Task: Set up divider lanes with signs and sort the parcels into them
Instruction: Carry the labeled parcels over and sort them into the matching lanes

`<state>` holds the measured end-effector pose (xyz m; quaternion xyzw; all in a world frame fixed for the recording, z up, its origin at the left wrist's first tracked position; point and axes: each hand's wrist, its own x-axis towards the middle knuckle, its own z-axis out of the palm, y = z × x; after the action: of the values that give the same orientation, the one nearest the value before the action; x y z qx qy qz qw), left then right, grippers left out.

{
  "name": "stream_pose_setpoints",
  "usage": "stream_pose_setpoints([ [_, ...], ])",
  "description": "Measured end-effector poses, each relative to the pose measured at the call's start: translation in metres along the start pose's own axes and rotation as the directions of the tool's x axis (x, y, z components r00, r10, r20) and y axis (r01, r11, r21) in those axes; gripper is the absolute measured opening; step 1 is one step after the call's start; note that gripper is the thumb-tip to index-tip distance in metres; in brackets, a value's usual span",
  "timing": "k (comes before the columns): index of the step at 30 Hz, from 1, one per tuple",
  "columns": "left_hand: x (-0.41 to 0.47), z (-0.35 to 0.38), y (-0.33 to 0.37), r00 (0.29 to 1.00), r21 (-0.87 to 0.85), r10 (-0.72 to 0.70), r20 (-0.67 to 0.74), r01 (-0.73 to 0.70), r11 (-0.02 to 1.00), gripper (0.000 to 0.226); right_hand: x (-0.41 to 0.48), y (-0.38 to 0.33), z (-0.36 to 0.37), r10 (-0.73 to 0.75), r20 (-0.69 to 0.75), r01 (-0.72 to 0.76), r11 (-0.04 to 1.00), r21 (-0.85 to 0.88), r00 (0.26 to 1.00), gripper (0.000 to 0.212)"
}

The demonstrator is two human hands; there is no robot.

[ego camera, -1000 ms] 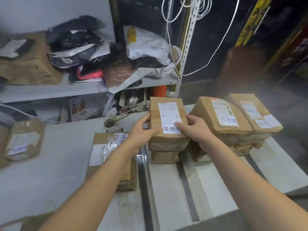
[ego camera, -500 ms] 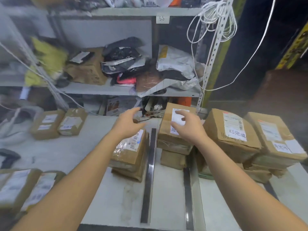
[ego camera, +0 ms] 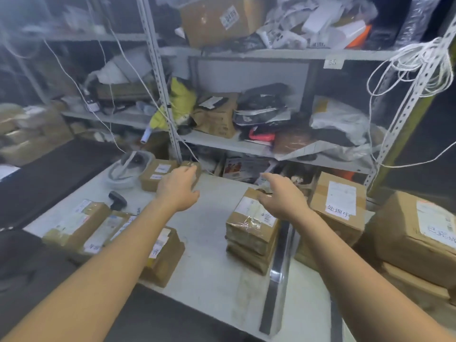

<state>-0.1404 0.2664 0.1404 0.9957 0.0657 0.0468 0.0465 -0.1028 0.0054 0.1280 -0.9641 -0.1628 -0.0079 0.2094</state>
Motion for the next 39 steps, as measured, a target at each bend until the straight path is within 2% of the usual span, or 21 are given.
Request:
stream_pose_setpoints([
  [4, -0.012, -0.008, -0.071, 0.999, 0.014, -0.024, -0.023, 0.025, 1.000, 0.058, 0.011, -0.059, 0.031, -0.030, 0.030, 0.032, 0.997, -0.066, 0.999, 0.063],
  [11, -0.023, -0.013, -0.193, 0.999, 0.001, -0.046, 0.000, 0.046, 0.999, 0.060, 0.030, -0.166, 0.090, -0.033, 0.089, 0.041, 0.995, -0.087, 0.995, 0.064],
  [14, -0.020, -0.013, -0.230, 0.998, -0.010, -0.053, -0.032, 0.053, 0.999, 0.064, 0.042, -0.197, 0.109, -0.012, 0.098, 0.020, 0.996, -0.085, 0.995, 0.065],
  [18, -0.011, -0.010, -0.261, 0.997, 0.003, -0.056, -0.049, 0.056, 0.998, 0.058, 0.059, -0.221, 0.129, 0.005, 0.094, 0.003, 0.996, -0.084, 0.996, 0.067],
  [26, 0.053, 0.013, -0.285, 1.000, 0.056, -0.018, 0.019, 0.017, 0.998, 0.044, 0.126, -0.220, 0.169, 0.032, 0.131, -0.029, 0.999, -0.026, 0.991, 0.066],
  [30, 0.099, 0.033, -0.283, 0.999, 0.111, -0.008, 0.045, 0.003, 0.994, 0.048, 0.172, -0.202, 0.191, 0.055, 0.157, -0.062, 0.997, 0.037, 0.986, 0.063],
  [36, 0.161, 0.070, -0.278, 0.993, 0.091, 0.017, 0.120, -0.028, 0.995, 0.041, 0.225, -0.172, 0.217, 0.111, 0.207, -0.131, 0.987, 0.090, 0.972, 0.061],
  [39, 0.191, 0.095, -0.277, 0.985, 0.052, 0.012, 0.170, -0.021, 0.998, 0.046, 0.249, -0.159, 0.231, 0.151, 0.235, -0.180, 0.978, 0.107, 0.960, 0.061],
])
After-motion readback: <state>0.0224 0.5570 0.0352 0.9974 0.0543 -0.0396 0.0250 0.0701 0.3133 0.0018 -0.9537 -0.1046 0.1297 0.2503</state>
